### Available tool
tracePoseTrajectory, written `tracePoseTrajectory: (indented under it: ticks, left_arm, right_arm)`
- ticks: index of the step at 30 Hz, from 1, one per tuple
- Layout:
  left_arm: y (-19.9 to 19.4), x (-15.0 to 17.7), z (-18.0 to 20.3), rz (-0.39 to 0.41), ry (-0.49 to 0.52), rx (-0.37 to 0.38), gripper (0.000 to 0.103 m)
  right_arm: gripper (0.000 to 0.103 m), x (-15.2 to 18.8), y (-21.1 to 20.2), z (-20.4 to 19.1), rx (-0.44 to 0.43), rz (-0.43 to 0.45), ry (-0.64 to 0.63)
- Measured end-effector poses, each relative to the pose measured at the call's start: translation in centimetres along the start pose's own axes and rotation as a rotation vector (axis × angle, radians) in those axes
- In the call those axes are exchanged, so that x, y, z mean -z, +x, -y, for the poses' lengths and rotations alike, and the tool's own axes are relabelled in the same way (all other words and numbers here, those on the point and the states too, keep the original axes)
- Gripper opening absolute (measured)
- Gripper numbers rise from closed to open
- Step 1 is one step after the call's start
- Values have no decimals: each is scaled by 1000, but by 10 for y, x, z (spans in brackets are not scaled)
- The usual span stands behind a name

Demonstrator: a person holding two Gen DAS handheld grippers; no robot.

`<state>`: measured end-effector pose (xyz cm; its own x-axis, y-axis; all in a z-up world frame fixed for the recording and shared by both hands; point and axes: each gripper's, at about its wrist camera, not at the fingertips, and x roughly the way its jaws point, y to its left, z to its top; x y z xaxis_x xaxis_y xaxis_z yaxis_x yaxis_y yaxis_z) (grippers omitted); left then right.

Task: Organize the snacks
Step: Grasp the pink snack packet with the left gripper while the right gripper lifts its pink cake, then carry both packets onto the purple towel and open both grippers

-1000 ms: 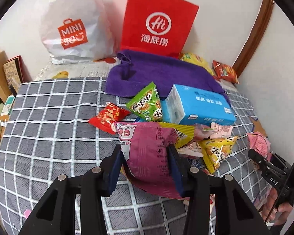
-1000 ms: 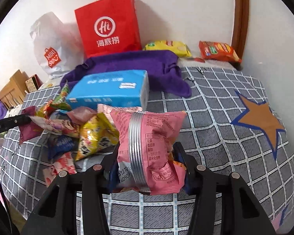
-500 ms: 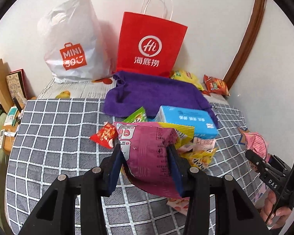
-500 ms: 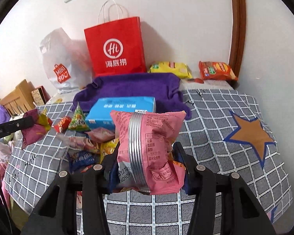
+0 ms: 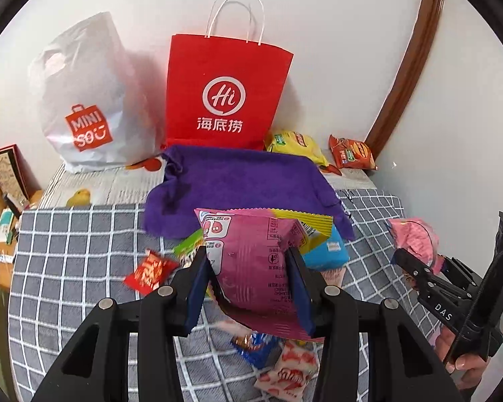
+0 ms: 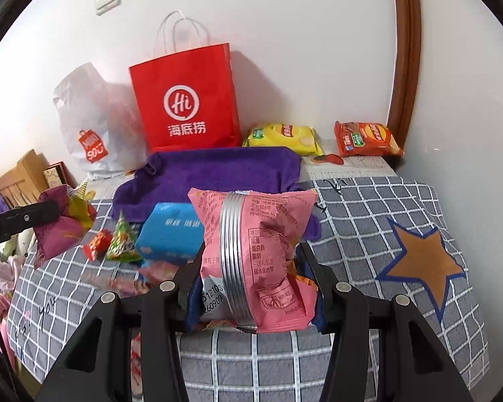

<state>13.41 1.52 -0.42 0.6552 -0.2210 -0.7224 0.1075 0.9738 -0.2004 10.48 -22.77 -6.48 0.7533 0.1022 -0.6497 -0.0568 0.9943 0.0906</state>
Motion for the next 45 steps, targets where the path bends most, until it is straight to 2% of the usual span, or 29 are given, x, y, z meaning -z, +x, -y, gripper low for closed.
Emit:
tracePoseTrajectory:
  ticks: [8, 16, 25, 30, 33, 40, 43, 45]
  left_arm:
    - [21, -37, 7, -4, 27, -17, 43]
    - [43, -78, -1, 4, 48, -73, 43]
    - [78, -114, -13, -14, 58, -98, 43]
    - [108, -121, -24, -39, 38, -81, 43]
    - [128, -126, -29, -73, 24, -74, 43]
    - [154, -138, -34, -69, 43, -83, 43]
    - [171, -132, -42, -85, 53, -129, 43]
    - [183, -127, -49, -98, 49, -145, 43]
  right_arm:
    - [49, -50, 25, -5, -19, 22, -30]
    - [49, -107, 60, -15, -27, 55, -89]
    - [49, -148, 106, -32, -43, 45, -133]
    - [49, -158, 131, -34, -39, 38, -131]
    - [49, -157, 152, -33, -45, 6, -124]
    - [49, -159, 191, -32, -28, -31, -145]
    - [49, -152, 208, -28, -48, -57, -137]
    - [49, -148, 223, -29, -37, -105, -162]
